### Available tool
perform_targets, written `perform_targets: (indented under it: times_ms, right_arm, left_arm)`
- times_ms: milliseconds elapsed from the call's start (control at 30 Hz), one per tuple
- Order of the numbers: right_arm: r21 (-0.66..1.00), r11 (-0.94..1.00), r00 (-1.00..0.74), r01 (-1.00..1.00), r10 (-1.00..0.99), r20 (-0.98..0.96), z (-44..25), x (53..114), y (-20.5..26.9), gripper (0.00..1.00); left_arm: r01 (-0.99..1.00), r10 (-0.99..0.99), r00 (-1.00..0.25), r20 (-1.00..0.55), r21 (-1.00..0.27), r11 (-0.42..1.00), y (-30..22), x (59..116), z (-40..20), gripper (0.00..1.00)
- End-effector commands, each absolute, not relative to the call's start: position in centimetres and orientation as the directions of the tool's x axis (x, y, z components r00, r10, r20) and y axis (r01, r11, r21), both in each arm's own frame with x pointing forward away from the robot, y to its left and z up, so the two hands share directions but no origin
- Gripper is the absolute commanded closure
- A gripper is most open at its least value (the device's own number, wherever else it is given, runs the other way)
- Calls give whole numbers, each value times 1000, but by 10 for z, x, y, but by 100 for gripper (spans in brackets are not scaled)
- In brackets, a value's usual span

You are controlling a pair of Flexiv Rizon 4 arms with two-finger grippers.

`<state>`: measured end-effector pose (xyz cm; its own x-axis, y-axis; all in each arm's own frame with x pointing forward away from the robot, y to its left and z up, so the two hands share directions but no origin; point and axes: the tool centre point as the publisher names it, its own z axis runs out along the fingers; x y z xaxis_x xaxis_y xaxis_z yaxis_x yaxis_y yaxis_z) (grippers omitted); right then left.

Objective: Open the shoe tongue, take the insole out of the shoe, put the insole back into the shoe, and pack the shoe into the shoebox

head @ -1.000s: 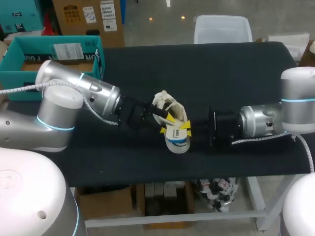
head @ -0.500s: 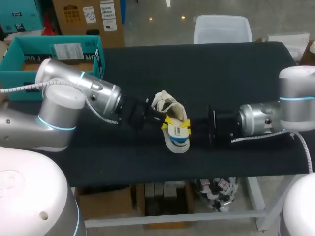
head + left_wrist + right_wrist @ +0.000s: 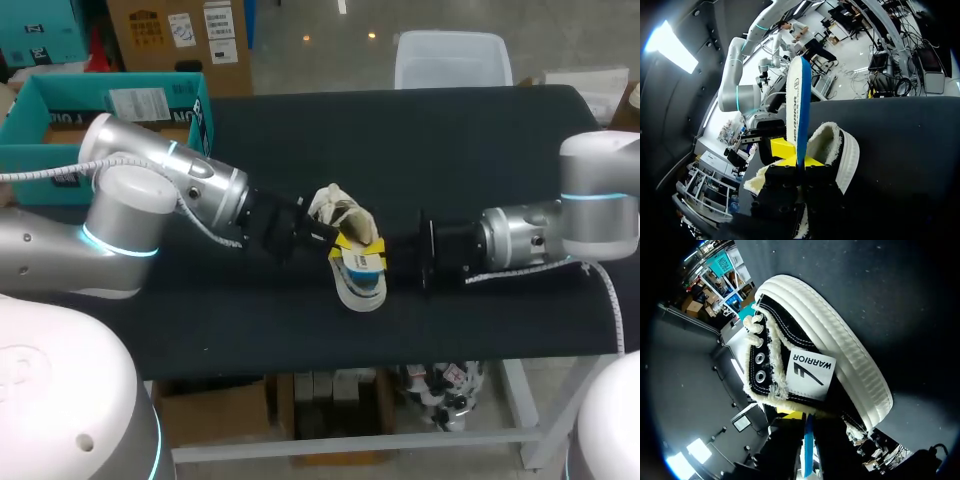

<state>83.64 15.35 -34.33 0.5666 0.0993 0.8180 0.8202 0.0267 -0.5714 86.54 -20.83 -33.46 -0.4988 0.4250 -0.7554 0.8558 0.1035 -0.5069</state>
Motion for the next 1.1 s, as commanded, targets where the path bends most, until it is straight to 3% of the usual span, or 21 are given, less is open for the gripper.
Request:
perform_targets:
  times_ms: [33,167,267,300,367,567,633,733,800,867,1100]
  right_arm:
    - [-556,8,552,831,103,827,-335,827,154,57]
    - [-538,-5,536,843,104,838,-328,818,152,59]
    - [-529,-11,527,849,106,843,-325,811,151,71]
    - [-526,-11,524,850,104,845,-324,809,151,78]
    - [-522,-8,520,853,103,848,-323,807,150,100]
    - [-520,4,516,854,121,848,-327,805,152,100]
    - [-519,5,514,855,126,848,-328,805,151,100]
    - [-508,16,502,861,139,854,-328,804,151,100]
    - [-506,21,498,862,146,855,-328,803,152,100]
    - [-505,24,497,863,151,855,-329,803,152,100]
    - [-497,44,481,866,194,855,-333,805,155,100]
  left_arm:
    - [858,415,-497,-762,-504,102,-212,862,-336,100]
    - [860,410,-493,-767,-500,100,-211,858,-335,100]
    - [862,408,-491,-770,-497,99,-210,856,-334,100]
    - [863,407,-490,-771,-496,100,-210,856,-333,100]
    - [863,406,-490,-771,-494,102,-210,855,-333,100]
    - [865,415,-485,-770,-493,96,-210,851,-331,100]
    - [875,427,-465,-776,-476,89,-210,846,-328,76]
    - [887,432,-441,-786,-455,79,-209,839,-322,66]
    - [893,433,-430,-792,-445,72,-208,834,-318,72]
    - [897,436,-422,-795,-436,72,-208,831,-317,100]
    - [895,456,-423,-783,-439,75,-211,832,-322,100]
